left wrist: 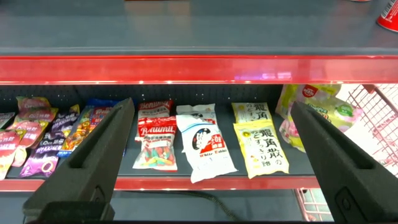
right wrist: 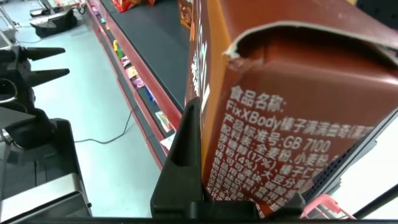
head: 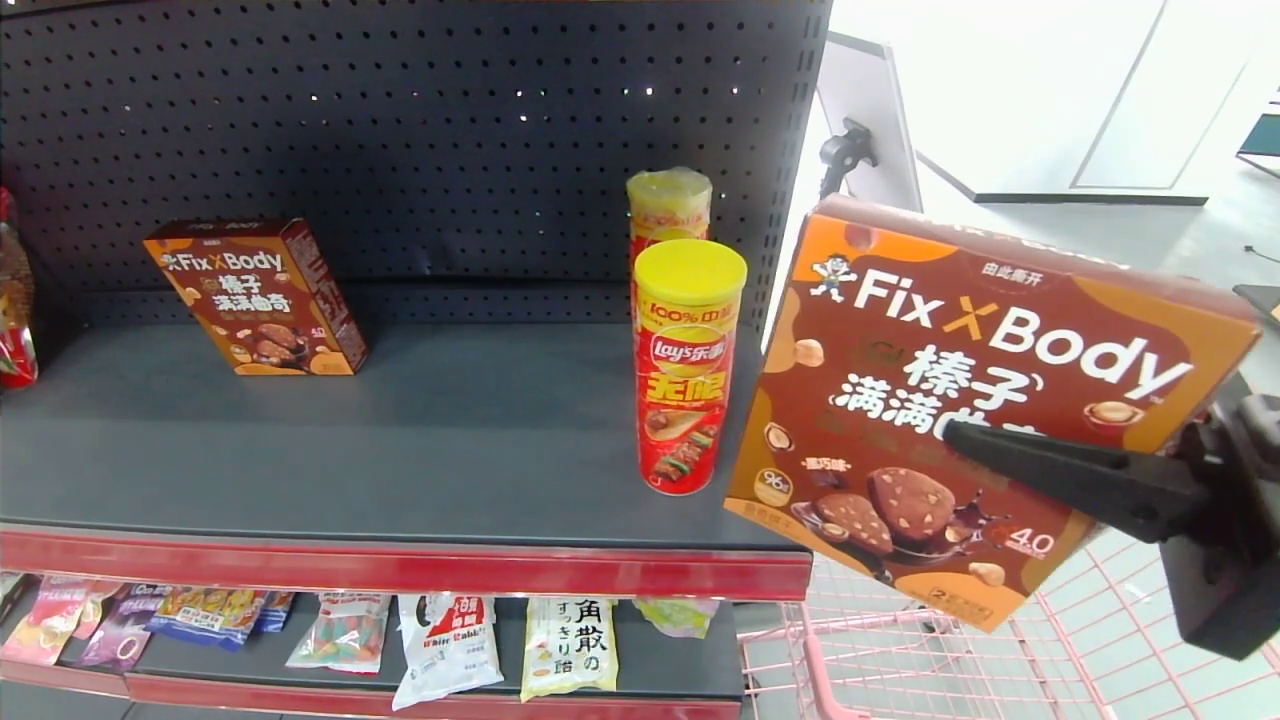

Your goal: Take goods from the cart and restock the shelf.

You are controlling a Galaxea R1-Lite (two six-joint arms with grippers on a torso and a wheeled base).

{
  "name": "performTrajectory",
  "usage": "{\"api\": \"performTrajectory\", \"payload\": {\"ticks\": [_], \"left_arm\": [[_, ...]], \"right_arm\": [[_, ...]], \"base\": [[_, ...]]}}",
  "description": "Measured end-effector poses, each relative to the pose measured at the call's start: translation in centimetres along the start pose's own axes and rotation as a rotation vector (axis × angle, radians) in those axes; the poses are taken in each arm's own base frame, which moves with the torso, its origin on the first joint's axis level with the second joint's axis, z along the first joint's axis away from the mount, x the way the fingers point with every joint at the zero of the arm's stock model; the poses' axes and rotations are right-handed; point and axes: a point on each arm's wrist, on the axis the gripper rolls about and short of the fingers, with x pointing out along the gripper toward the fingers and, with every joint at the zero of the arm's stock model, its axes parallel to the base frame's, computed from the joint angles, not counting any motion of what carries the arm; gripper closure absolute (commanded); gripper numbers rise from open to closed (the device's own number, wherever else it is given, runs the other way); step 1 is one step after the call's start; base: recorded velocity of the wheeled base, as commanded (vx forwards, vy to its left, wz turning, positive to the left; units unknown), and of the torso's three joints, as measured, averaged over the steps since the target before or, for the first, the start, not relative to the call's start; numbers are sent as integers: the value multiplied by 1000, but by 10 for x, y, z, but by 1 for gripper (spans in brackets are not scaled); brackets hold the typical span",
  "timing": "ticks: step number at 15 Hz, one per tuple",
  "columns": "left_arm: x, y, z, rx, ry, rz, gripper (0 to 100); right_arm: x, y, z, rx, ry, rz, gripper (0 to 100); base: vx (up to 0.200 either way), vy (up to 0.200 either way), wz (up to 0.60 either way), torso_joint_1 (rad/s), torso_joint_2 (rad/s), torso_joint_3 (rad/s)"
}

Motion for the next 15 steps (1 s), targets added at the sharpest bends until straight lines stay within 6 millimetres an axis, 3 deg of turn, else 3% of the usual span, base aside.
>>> {"api": "performTrajectory", "payload": {"ticks": [5, 15], "left_arm": [[0, 0, 0, -2, 0, 0, 0], [0, 0, 0, 0, 0, 0, 0]], "right_arm": [[-9, 10, 5, -14, -36, 52, 100], [-8, 24, -3, -11, -24, 170, 100]], "base": [[0, 0, 0, 0, 0, 0], [0, 0, 0, 0, 0, 0]]}}
